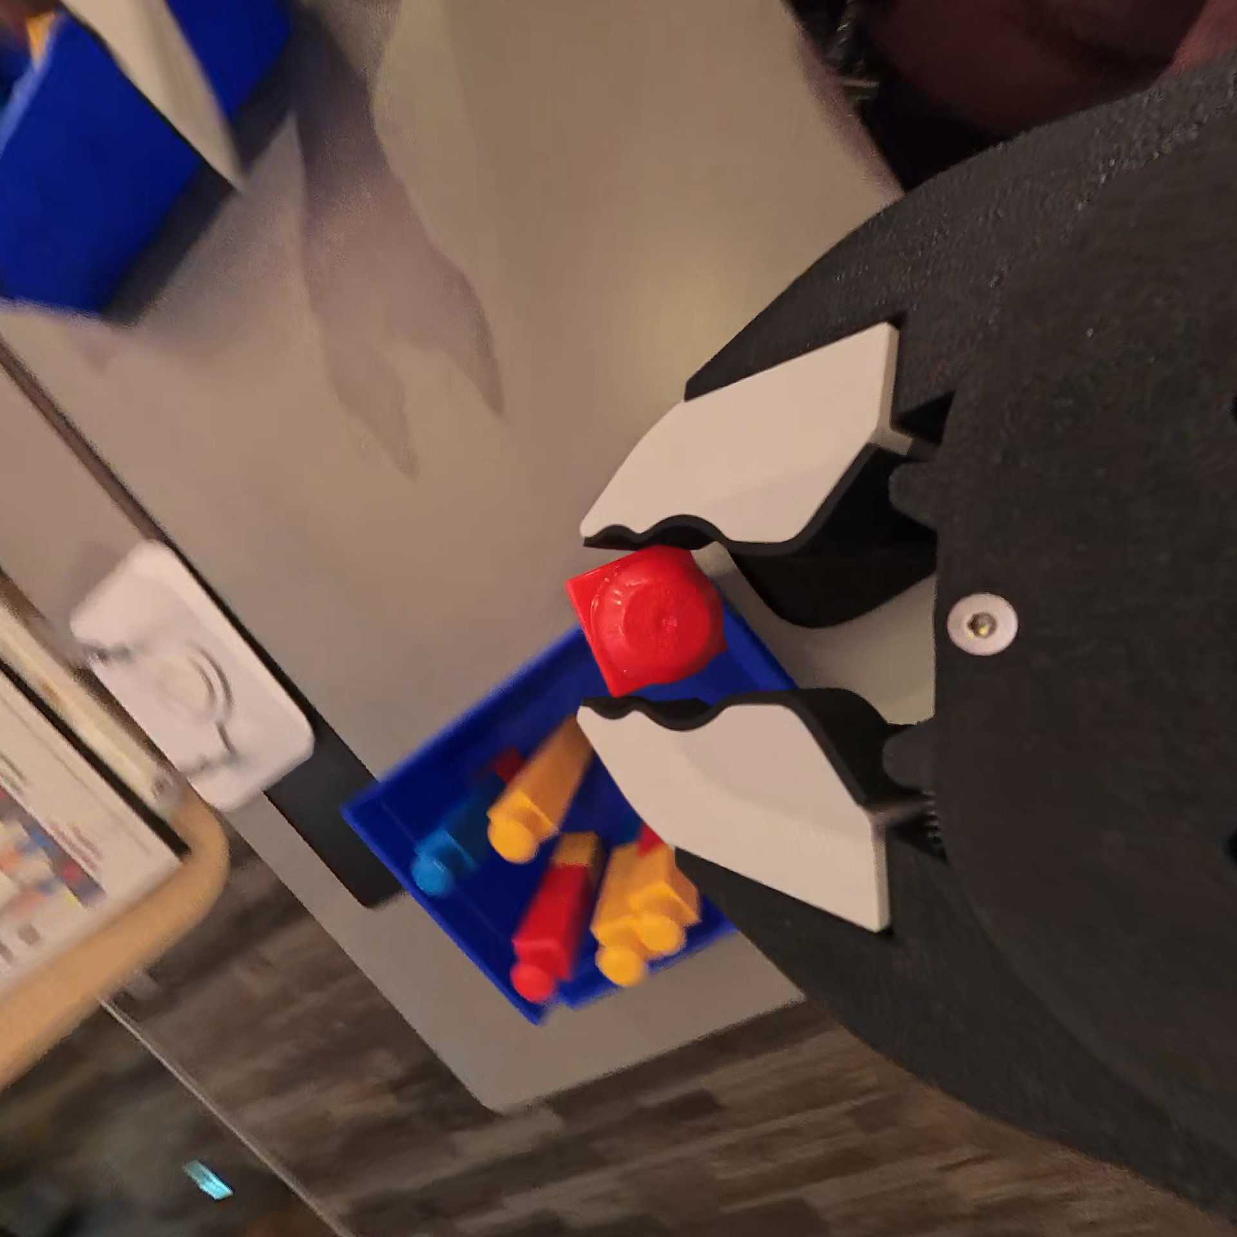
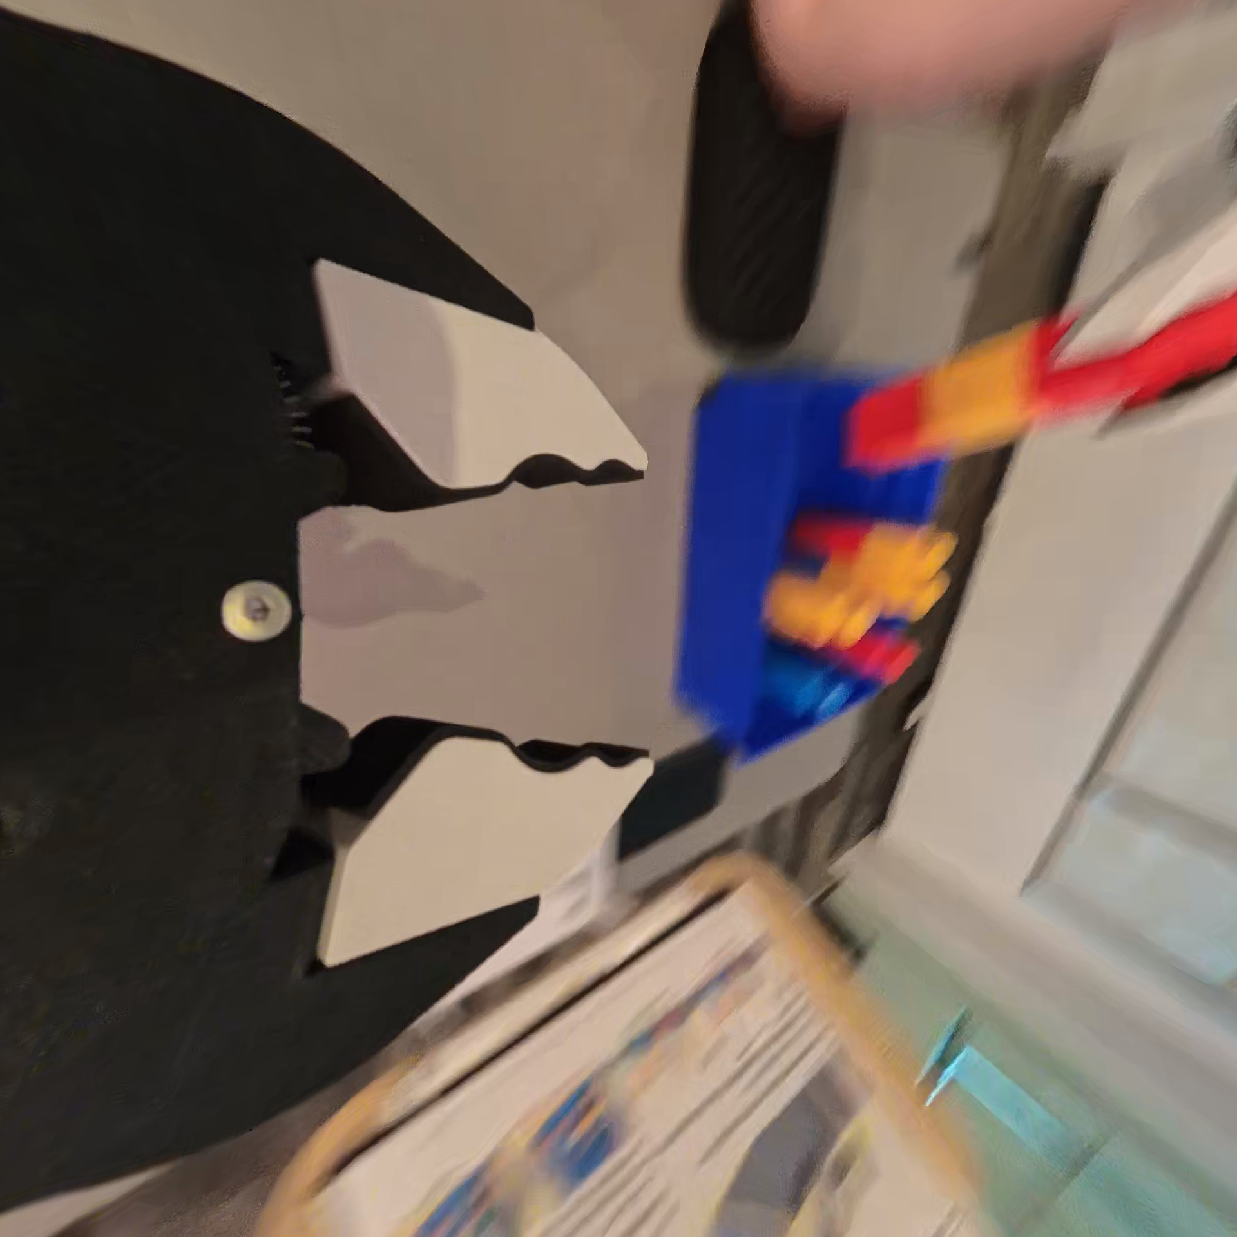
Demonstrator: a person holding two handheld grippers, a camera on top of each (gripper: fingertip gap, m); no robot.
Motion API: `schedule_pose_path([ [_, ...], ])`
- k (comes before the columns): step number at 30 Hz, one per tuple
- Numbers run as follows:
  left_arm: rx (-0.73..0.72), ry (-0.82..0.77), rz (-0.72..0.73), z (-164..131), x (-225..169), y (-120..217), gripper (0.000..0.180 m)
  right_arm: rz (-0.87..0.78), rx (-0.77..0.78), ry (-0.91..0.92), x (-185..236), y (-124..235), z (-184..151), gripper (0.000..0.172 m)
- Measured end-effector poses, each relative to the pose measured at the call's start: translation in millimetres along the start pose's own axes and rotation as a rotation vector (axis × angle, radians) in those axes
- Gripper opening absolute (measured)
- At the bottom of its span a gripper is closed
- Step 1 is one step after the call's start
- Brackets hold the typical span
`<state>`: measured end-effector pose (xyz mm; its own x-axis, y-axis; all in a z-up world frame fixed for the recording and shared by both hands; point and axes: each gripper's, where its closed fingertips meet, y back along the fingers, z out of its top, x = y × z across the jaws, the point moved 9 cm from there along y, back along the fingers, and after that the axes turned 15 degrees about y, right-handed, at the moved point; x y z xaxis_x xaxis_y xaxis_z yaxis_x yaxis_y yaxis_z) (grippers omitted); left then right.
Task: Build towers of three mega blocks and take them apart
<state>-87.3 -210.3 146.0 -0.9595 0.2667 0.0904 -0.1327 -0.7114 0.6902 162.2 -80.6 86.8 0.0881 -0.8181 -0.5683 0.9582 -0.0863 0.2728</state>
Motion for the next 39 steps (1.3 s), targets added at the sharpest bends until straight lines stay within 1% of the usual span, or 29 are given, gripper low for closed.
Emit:
schedule_pose_path([
  [1, -0.002, -0.06, -0.06, 2.2, -12.9, -1.8, 0.042, 0.061, -0.09, 0.012, 16.8, -20.5, 10.9, 0.078],
  [3, 0.015, -0.167, -0.164, 5.4, -36.8, -8.2, 0.042, 0.133, -0.195, 0.01, 43.2, -51.5, 20.8, 0.082],
  [5, 0.044, -0.243, -0.236, 8.1, -56.1, -17.0, 0.041, 0.214, -0.284, -0.082, 58.3, -70.1, 20.0, 0.084],
  [7, 0.065, -0.296, -0.292, 11.0, -70.5, -25.9, 0.041, 0.277, -0.342, -0.188, 64.0, -81.2, 11.5, 0.084],
  [8, 0.076, -0.315, -0.327, 12.0, -75.7, -29.8, 0.041, 0.316, -0.354, -0.22, 65.5, -84.5, 5.4, 0.079],
  [9, 0.086, -0.329, -0.361, 13.1, -79.2, -33.0, 0.041, 0.379, -0.351, -0.232, 67.3, -86.0, -1.3, 0.068],
  [10, 0.088, -0.338, -0.4, 14.5, -81.2, -35.1, 0.041, 0.438, -0.354, -0.229, 67.8, -85.1, -6.4, 0.048],
  [11, 0.087, -0.345, -0.431, 16.0, -81.5, -37.0, 0.041, 0.452, -0.368, -0.224, 65.5, -82.1, -9.5, 0.045],
  [12, 0.061, -0.35, -0.436, 18.9, -79.5, -39.2, 0.041, 0.427, -0.37, -0.219, 60.4, -78.2, -12.1, 0.045],
  [14, -0.053, -0.343, -0.434, 29.7, -72.8, -44.2, 0.041, 0.356, -0.366, -0.23, 46.0, -67.8, -15.8, 0.044],
  [16, -0.173, -0.3, -0.481, 41.4, -64.7, -51.1, 0.041, 0.276, -0.369, -0.254, 30.0, -54.9, -19.8, 0.044],
  [17, -0.209, -0.267, -0.51, 46.9, -60.9, -56.0, 0.044, 0.24, -0.364, -0.265, 22.8, -48.4, -21.9, 0.044],
  [18, -0.226, -0.235, -0.55, 50.8, -58.6, -61.7, 0.054, 0.206, -0.355, -0.268, 16.6, -42.3, -23.6, 0.043],
  [19, -0.23, -0.216, -0.604, 53.4, -59.2, -67.7, 0.068, 0.173, -0.347, -0.265, 11.7, -37.0, -24.6, 0.043],
  [21, -0.22, -0.192, -0.685, 56.3, -64.4, -80.9, 0.079, 0.127, -0.317, -0.243, 6.1, -30.3, -25.6, 0.043],
  [22, -0.225, -0.187, -0.687, 58.7, -67.2, -88.0, 0.081, 0.115, -0.302, -0.227, 5.0, -28.5, -25.7, 0.043],
  [25, -0.233, -0.166, -0.654, 63.7, -72.6, -109.4, 0.071, 0.088, -0.308, -0.198, 3.4, -23.7, -24.3, 0.043],
  [26, -0.238, -0.154, -0.673, 64.5, -73.8, -114.1, 0.059, 0.083, -0.31, -0.196, 2.6, -22.4, -24.8, 0.043],
  [27, -0.241, -0.14, -0.713, 65.5, -75.0, -116.2, 0.052, 0.08, -0.305, -0.193, 1.7, -21.3, -26.2, 0.042],
  [30, -0.227, -0.146, -0.737, 66.0, -74.7, -121.0, 0.051, 0.118, -0.256, -0.198, -0.5, -17.8, -30.0, 0.042],
  [31, -0.229, -0.156, -0.719, 65.8, -73.3, -121.1, 0.051, 0.114, -0.222, -0.196, -1.7, -16.9, -32.7, 0.049],
  [32, -0.233, -0.167, -0.706, 65.5, -71.6, -120.0, 0.051, 0.11, -0.194, -0.199, -3.1, -16.5, -36.0, 0.059],
  [33, -0.246, -0.172, -0.705, 65.6, -69.8, -117.4, 0.051, 0.117, -0.182, -0.213, -4.1, -16.2, -38.9, 0.061],
  [36, -0.302, -0.15, -0.737, 68.0, -64.3, -107.5, 0.051, 0.197, -0.217, -0.302, -4.3, -18.6, -40.7, 0.054],
  [37, -0.322, -0.154, -0.736, 68.1, -62.9, -105.6, 0.05, 0.222, -0.233, -0.311, -3.4, -19.0, -38.5, 0.038],
  [39, -0.368, -0.134, -0.79, 68.9, -61.9, -99.7, 0.051, 0.207, -0.272, -0.3, -2.9, -17.4, -33.0, 0.036],
])
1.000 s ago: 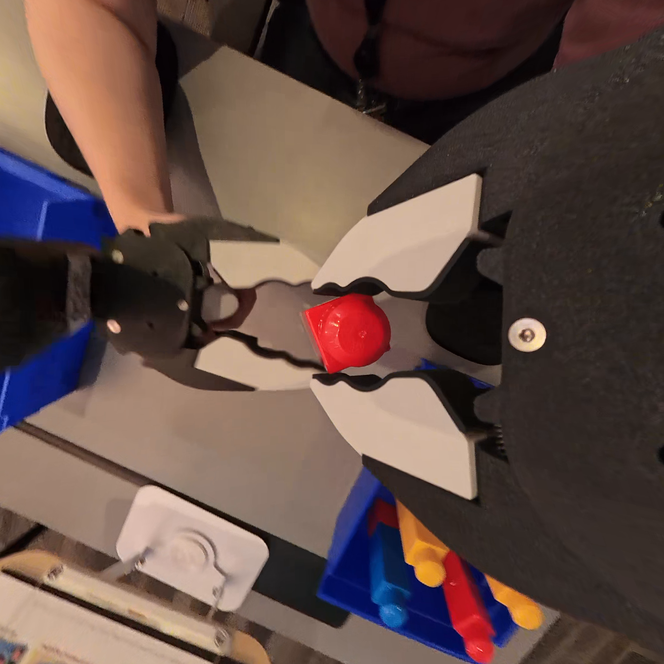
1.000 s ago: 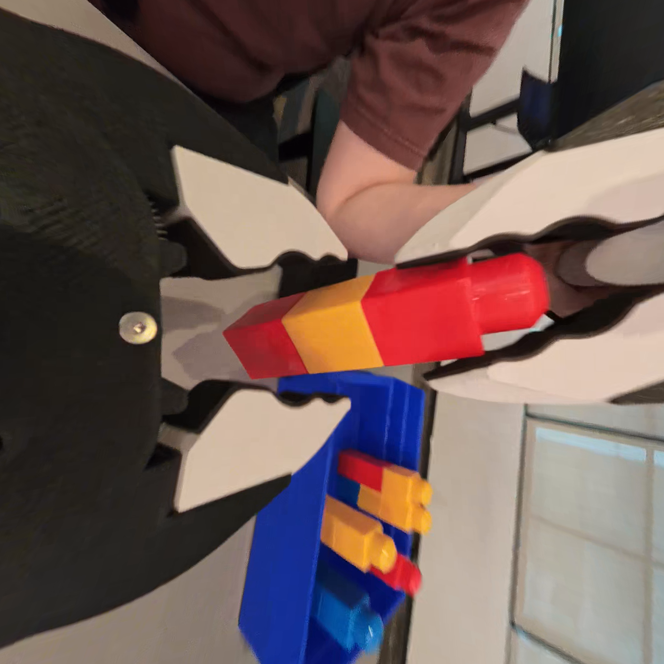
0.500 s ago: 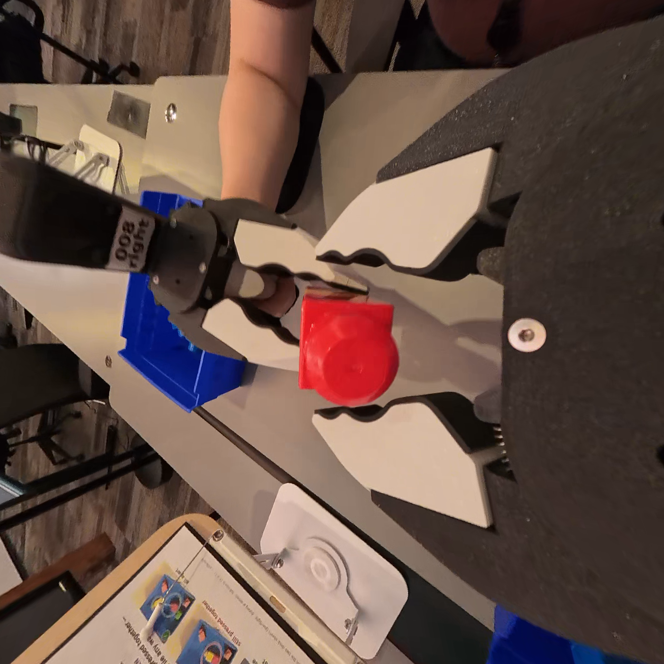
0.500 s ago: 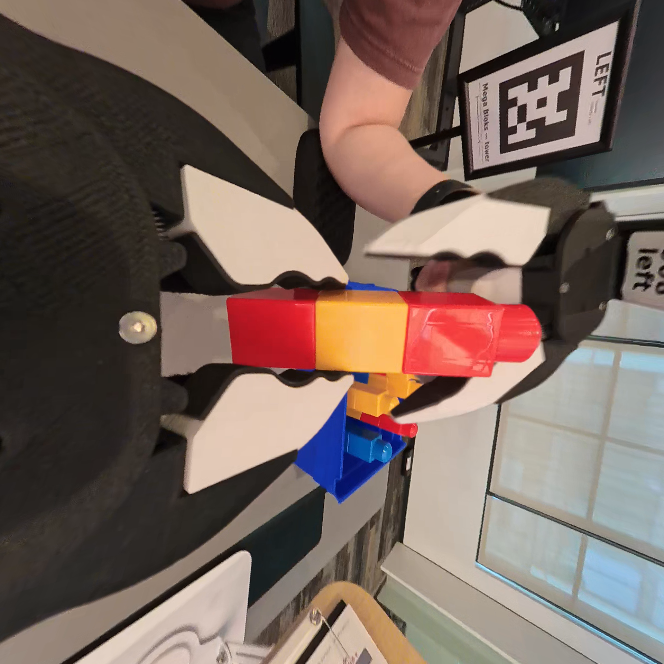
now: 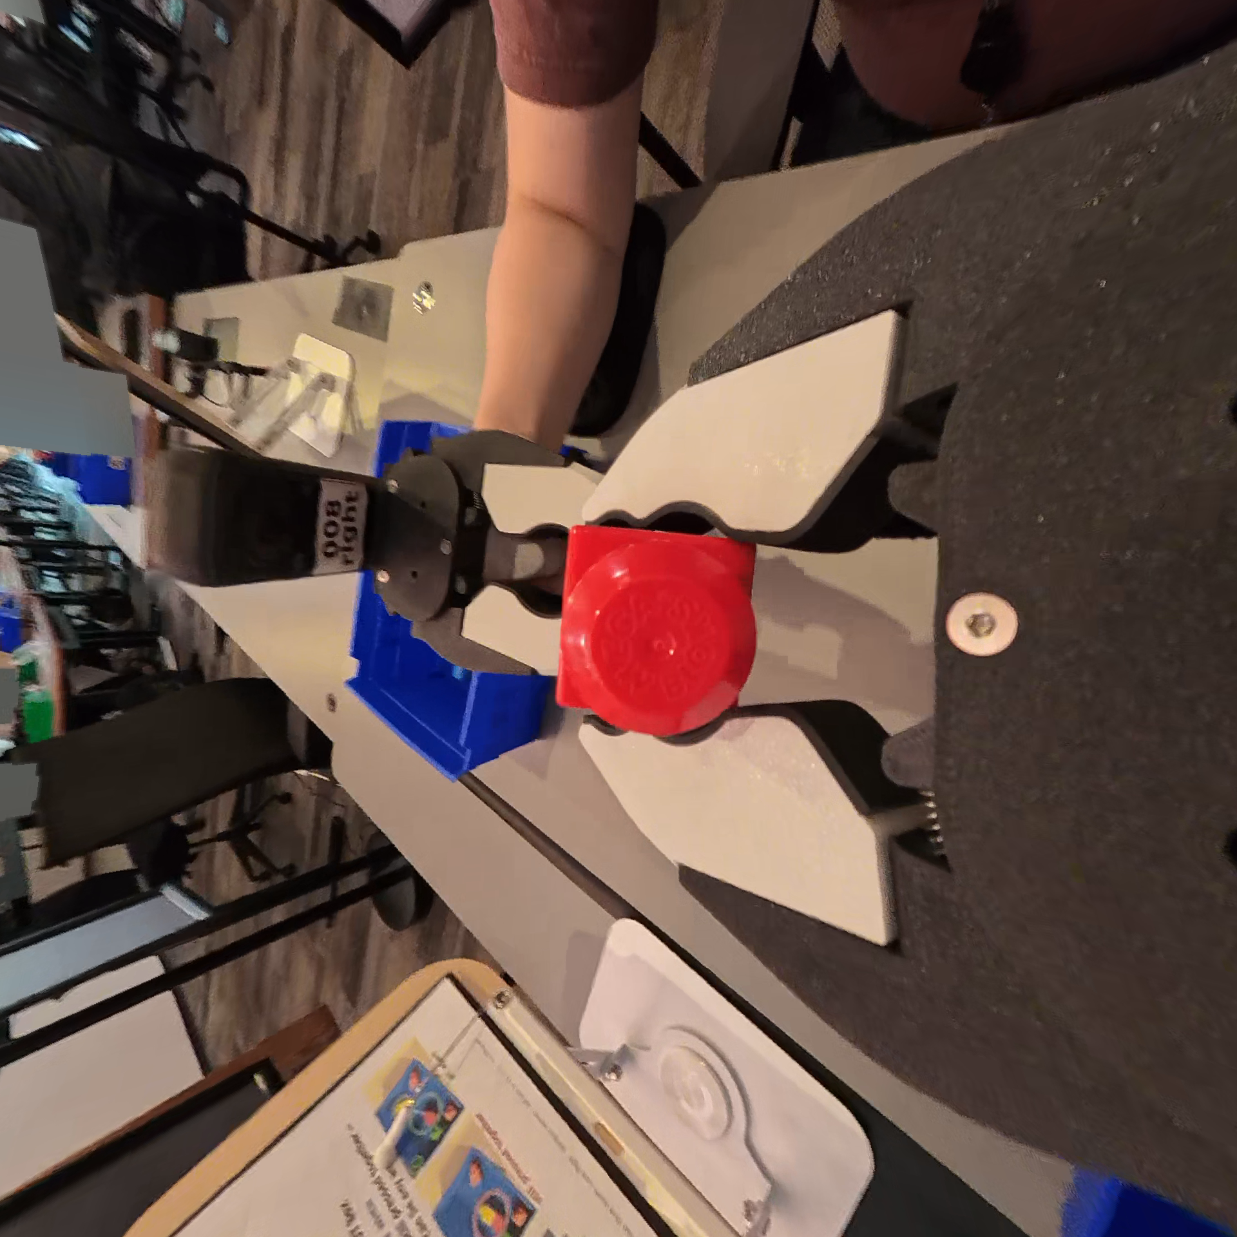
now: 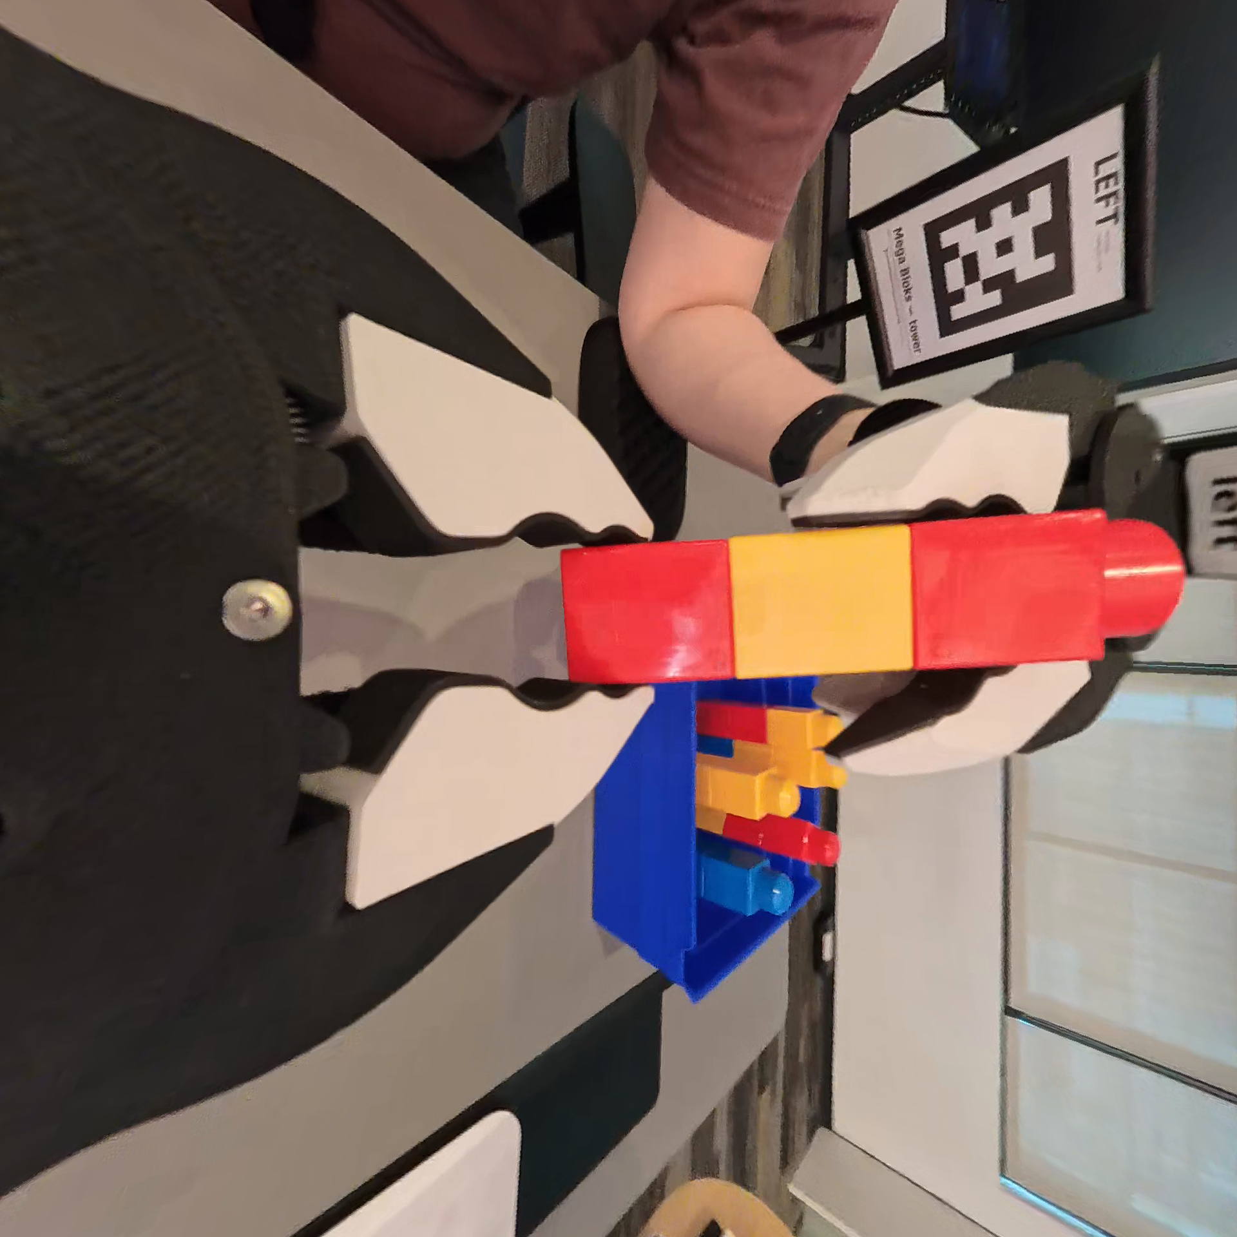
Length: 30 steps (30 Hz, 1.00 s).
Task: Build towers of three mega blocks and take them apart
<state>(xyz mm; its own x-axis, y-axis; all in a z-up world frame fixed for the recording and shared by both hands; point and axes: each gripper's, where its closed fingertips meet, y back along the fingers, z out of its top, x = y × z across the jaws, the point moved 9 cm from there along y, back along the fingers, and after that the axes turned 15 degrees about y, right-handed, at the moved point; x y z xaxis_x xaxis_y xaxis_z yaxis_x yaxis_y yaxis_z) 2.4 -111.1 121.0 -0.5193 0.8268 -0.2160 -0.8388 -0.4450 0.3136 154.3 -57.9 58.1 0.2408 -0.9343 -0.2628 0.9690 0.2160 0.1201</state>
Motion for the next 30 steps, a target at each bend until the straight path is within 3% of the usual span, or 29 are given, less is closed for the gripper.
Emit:
schedule_pose_path([
  [4, -0.173, 0.031, -0.078, 1.7, 0.6, 2.5, 0.046, -0.048, -0.126, -0.018, -1.2, 5.1, 9.2, 0.036],
  [9, -0.235, 0.103, -0.136, 0.6, 6.7, -6.3, 0.041, -0.083, -0.147, -0.032, -4.6, 7.7, 7.0, 0.036],
  [30, -0.235, 0.193, -0.211, 2.5, 13.0, -4.6, 0.038, -0.062, -0.053, -0.12, -4.3, 4.4, 14.5, 0.036],
])
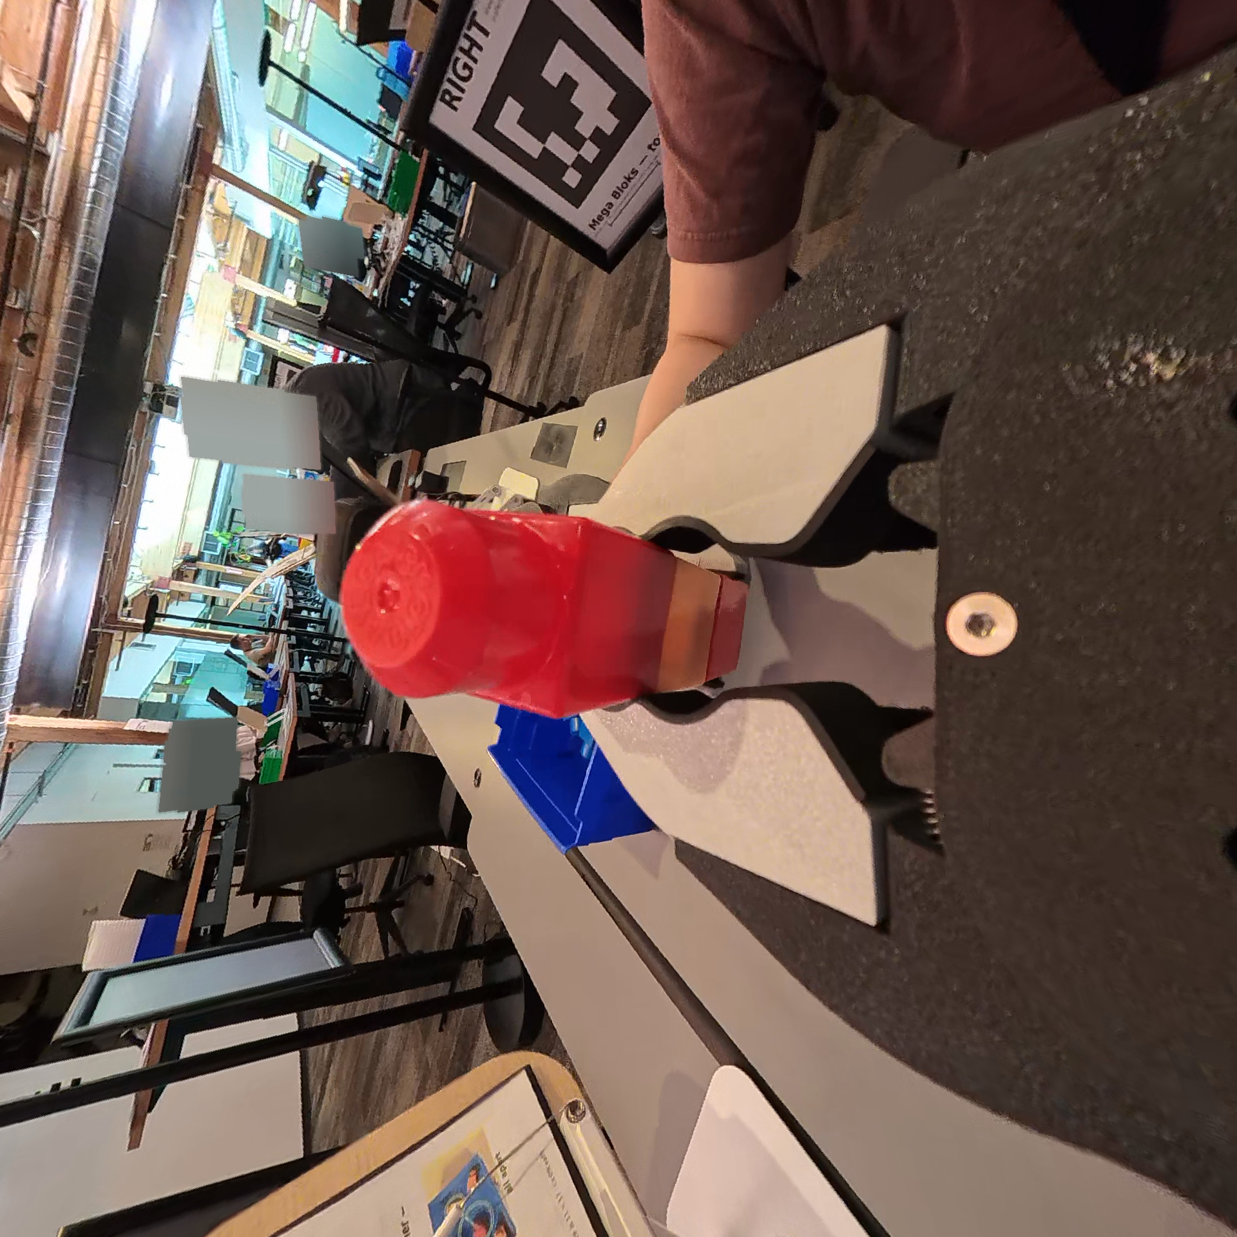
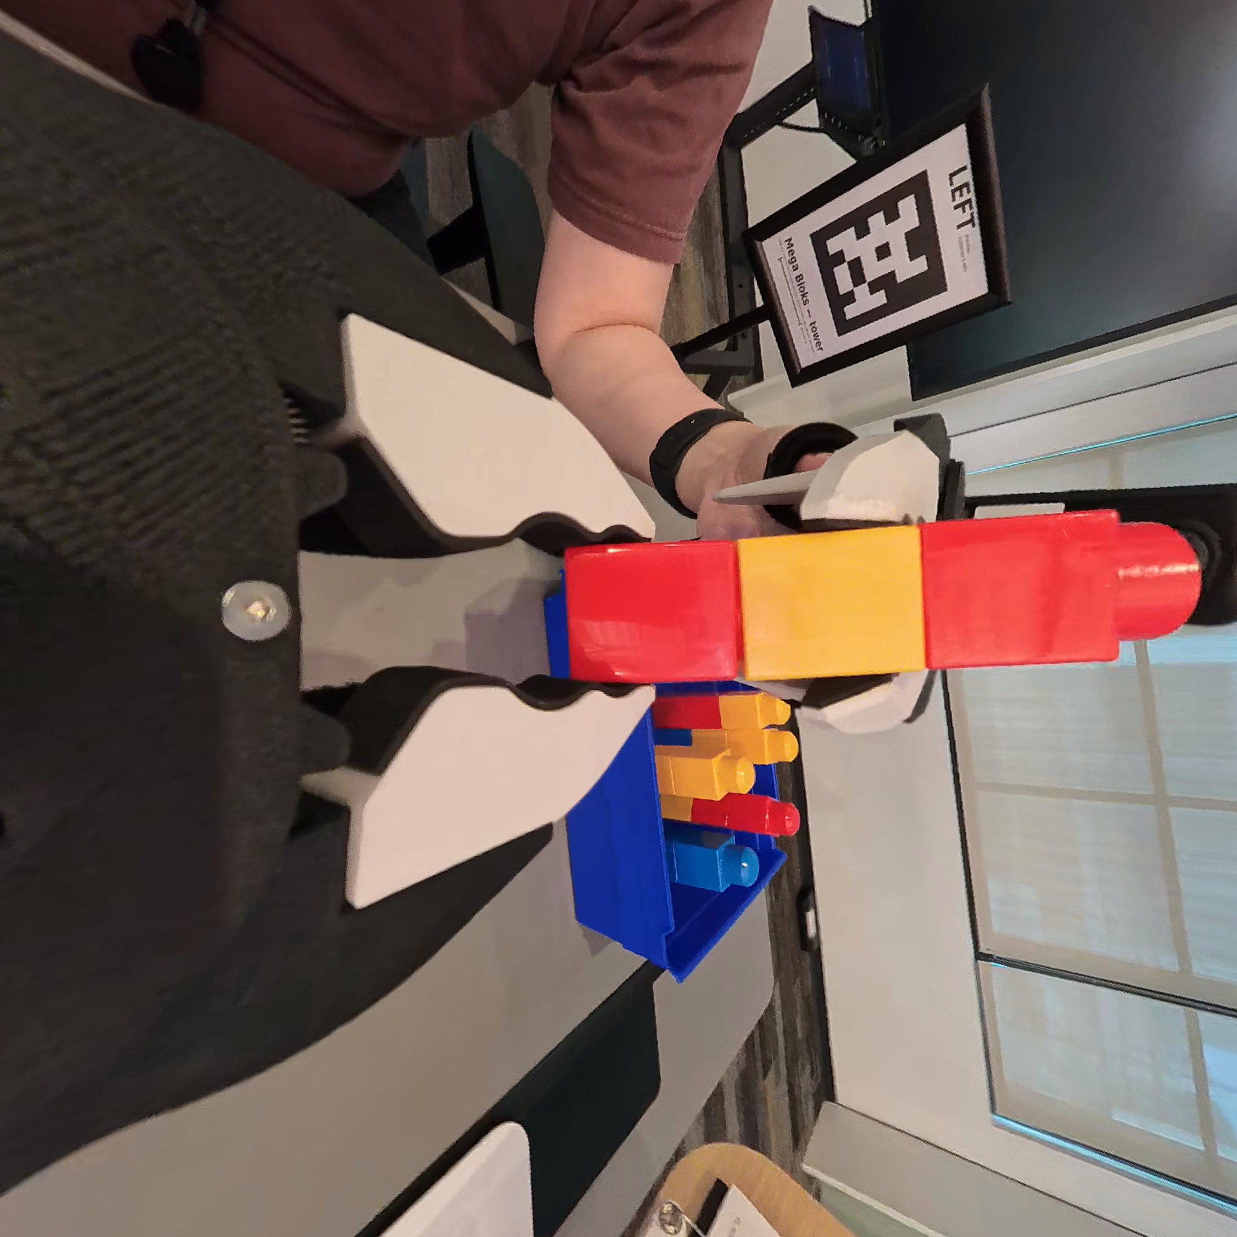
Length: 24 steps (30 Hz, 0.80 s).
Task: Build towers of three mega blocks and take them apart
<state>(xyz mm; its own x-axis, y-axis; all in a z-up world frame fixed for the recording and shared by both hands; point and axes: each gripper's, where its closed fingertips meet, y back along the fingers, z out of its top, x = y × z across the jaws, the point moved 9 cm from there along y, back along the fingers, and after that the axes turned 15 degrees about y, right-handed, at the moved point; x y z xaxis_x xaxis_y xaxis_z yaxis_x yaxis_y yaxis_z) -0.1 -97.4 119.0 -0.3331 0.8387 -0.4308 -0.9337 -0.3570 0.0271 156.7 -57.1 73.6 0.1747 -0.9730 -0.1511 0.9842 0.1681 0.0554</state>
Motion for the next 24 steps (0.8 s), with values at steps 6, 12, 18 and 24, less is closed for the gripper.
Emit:
schedule_pose_path([
  [6, -0.231, 0.065, 0.002, 29.5, 12.4, 61.3, 0.039, -0.053, 0.176, -0.035, -8.2, 8.1, -3.4, 0.036],
  [12, -0.12, -0.056, 0.16, 31.8, -0.7, 76.5, 0.039, -0.523, 0.793, -0.118, -16.8, 160.0, 4.9, 0.036],
  [18, 0.03, -0.06, 0.171, 16.6, 2.5, 42.2, 0.039, -0.845, 0.982, -0.604, -52.6, 270.8, -82.5, 0.037],
  [24, 0.097, -0.04, 0.164, 7.8, 6.0, 27.4, 0.039, -0.701, 1.144, -0.643, -68.0, 252.8, -130.5, 0.037],
])
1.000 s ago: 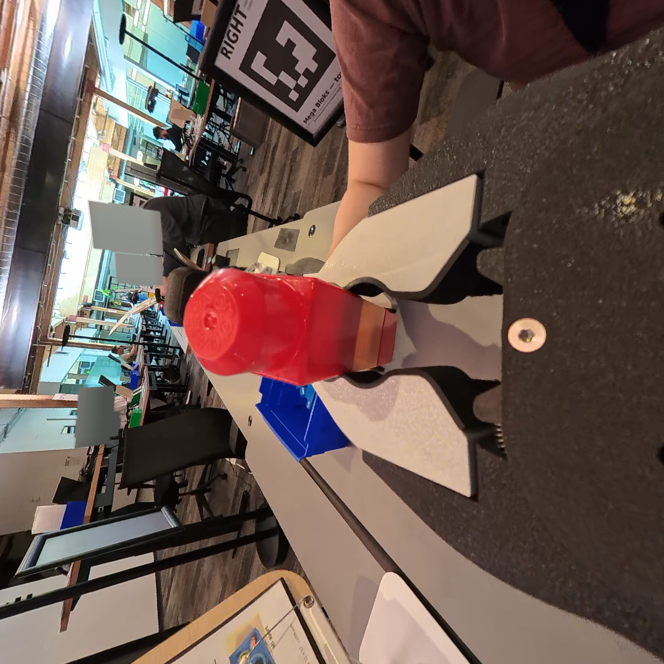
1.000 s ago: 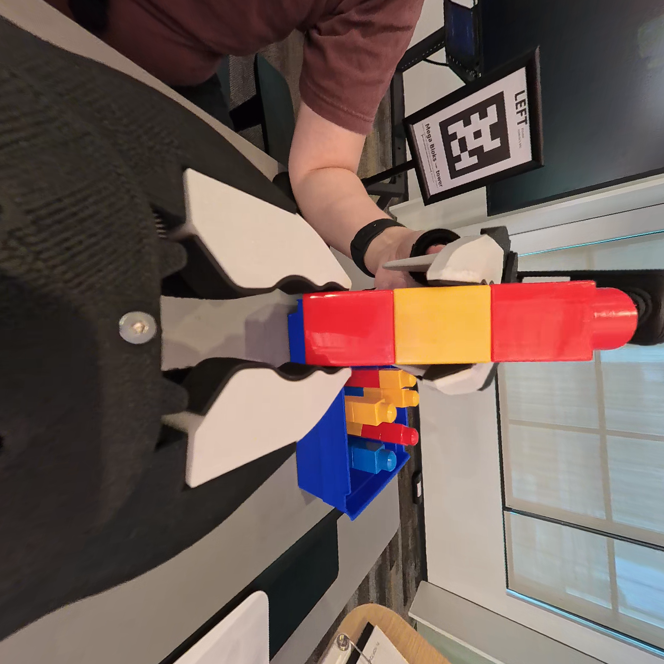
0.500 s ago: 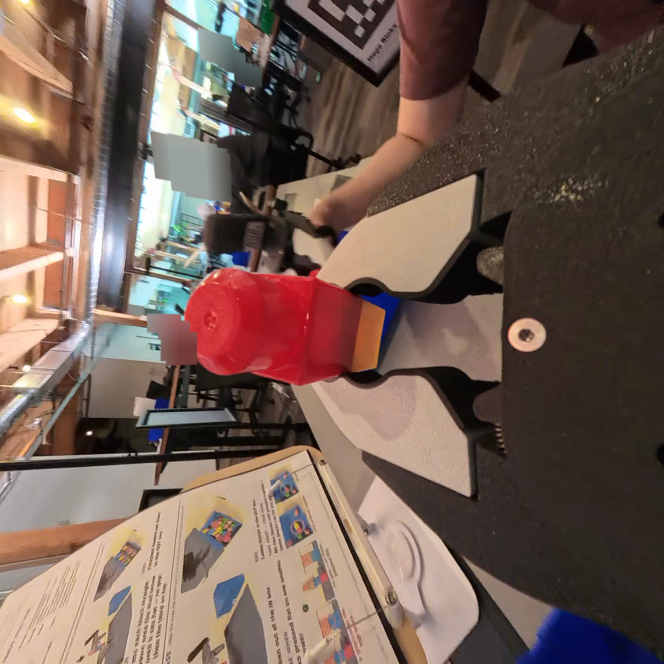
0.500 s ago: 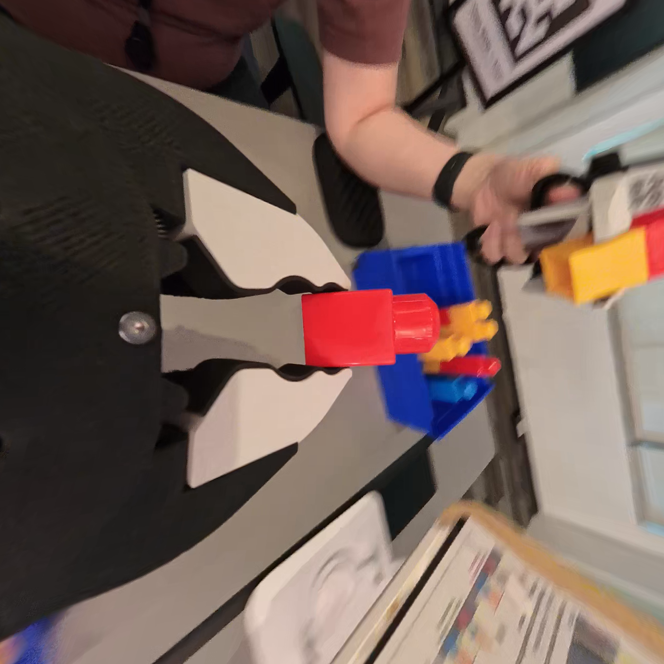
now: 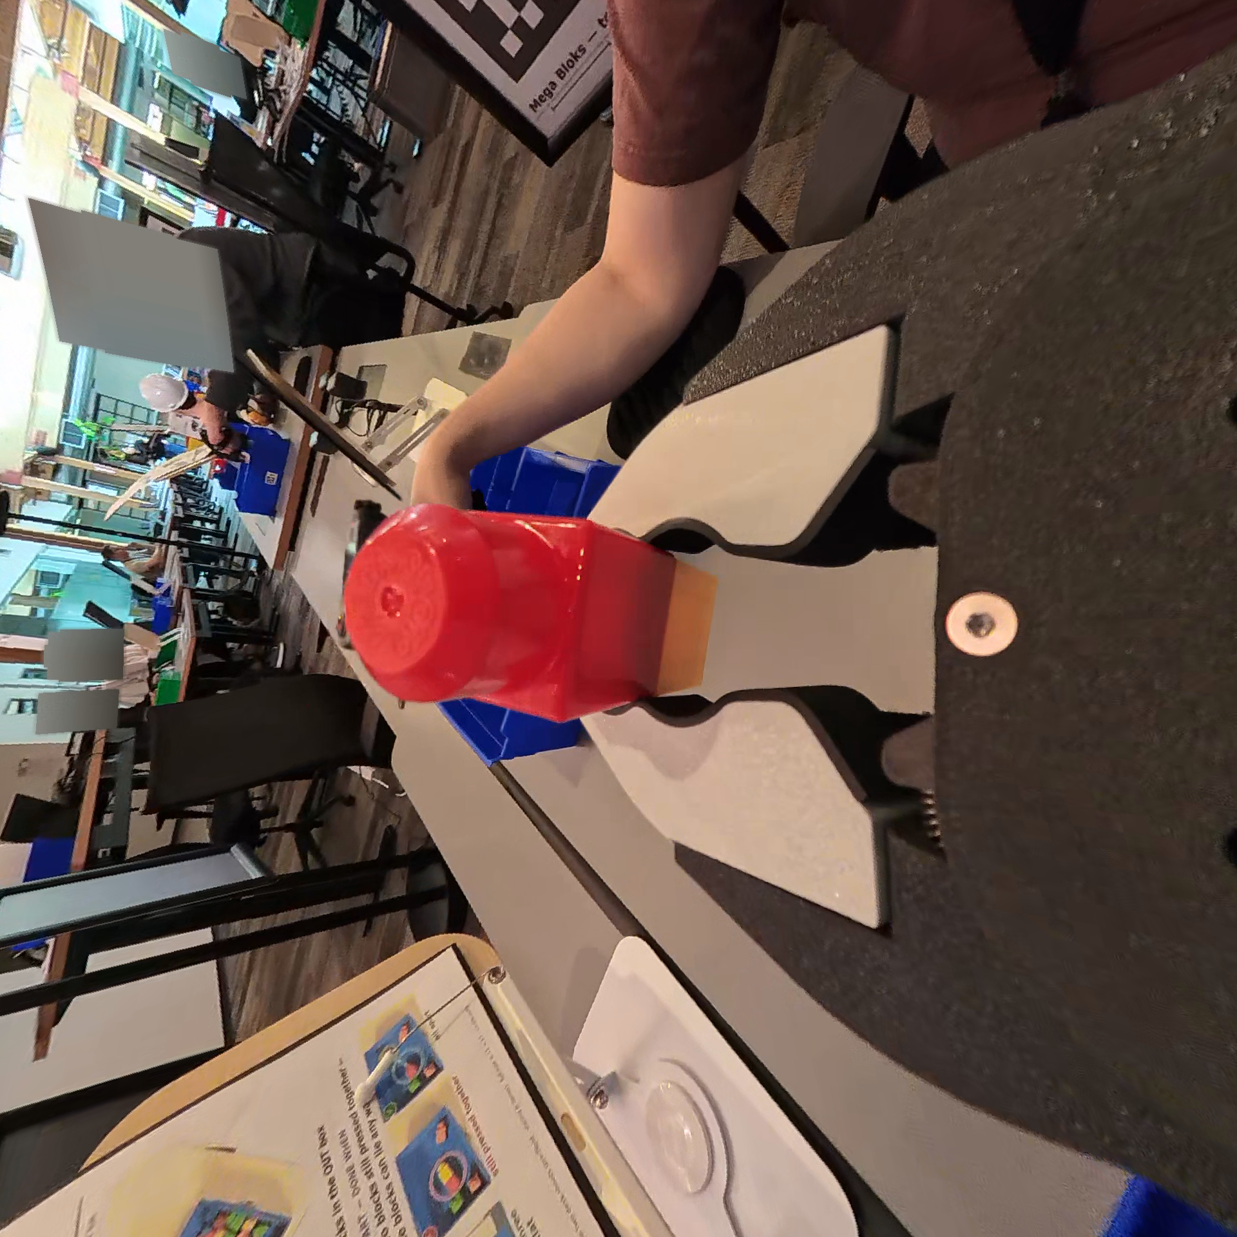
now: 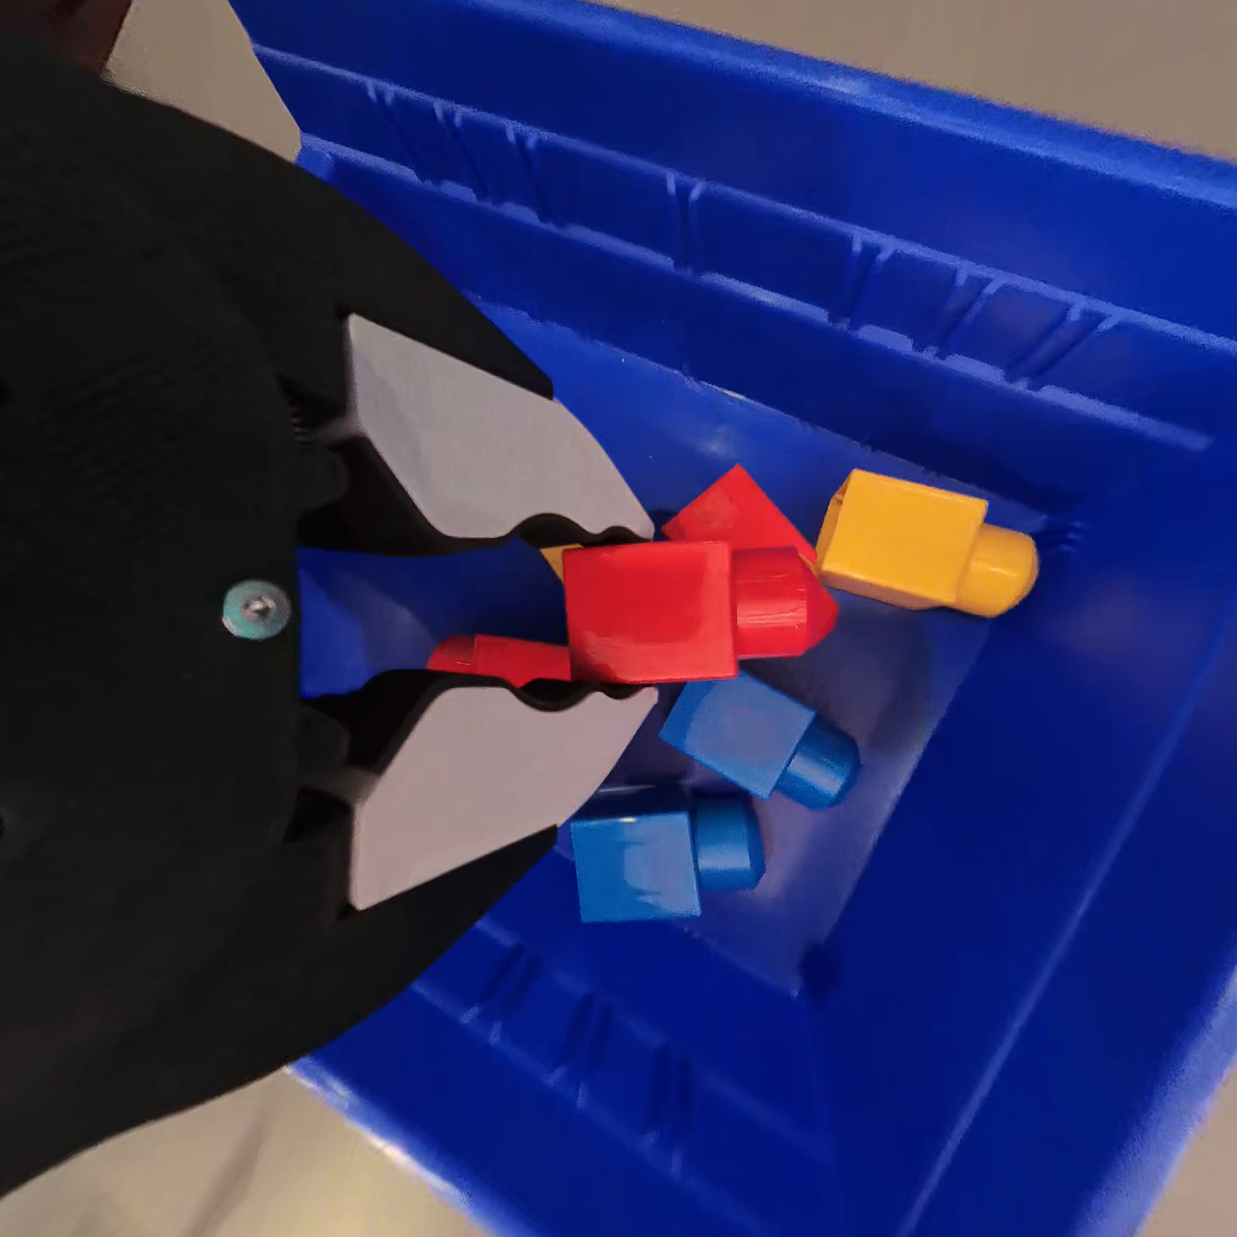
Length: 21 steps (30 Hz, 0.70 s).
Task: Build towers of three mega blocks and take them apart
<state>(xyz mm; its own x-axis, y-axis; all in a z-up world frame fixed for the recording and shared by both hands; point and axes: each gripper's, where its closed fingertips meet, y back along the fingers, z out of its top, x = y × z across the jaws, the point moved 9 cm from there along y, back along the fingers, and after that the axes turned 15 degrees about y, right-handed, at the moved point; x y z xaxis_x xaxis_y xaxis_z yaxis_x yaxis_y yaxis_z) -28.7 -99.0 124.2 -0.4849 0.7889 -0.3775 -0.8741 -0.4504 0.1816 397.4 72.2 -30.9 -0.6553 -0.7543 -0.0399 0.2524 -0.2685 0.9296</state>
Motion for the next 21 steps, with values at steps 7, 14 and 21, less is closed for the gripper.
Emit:
schedule_pose_path([
  [7, 0.018, 0.003, 0.011, -3.2, 1.4, -7.0, 0.039, -0.09, 0.096, 0.013, 0.3, -2.0, 0.8, 0.042],
  [14, 0.153, -0.032, 0.039, -20.4, 0.5, -39.4, 0.039, -0.111, -0.634, 0.201, 57.2, 112.3, 50.2, 0.053],
  [21, 0.292, -0.046, 0.012, -38.3, -6.7, -64.6, 0.039, 0.388, -1.117, 0.686, 205.5, 147.9, 98.5, 0.053],
])
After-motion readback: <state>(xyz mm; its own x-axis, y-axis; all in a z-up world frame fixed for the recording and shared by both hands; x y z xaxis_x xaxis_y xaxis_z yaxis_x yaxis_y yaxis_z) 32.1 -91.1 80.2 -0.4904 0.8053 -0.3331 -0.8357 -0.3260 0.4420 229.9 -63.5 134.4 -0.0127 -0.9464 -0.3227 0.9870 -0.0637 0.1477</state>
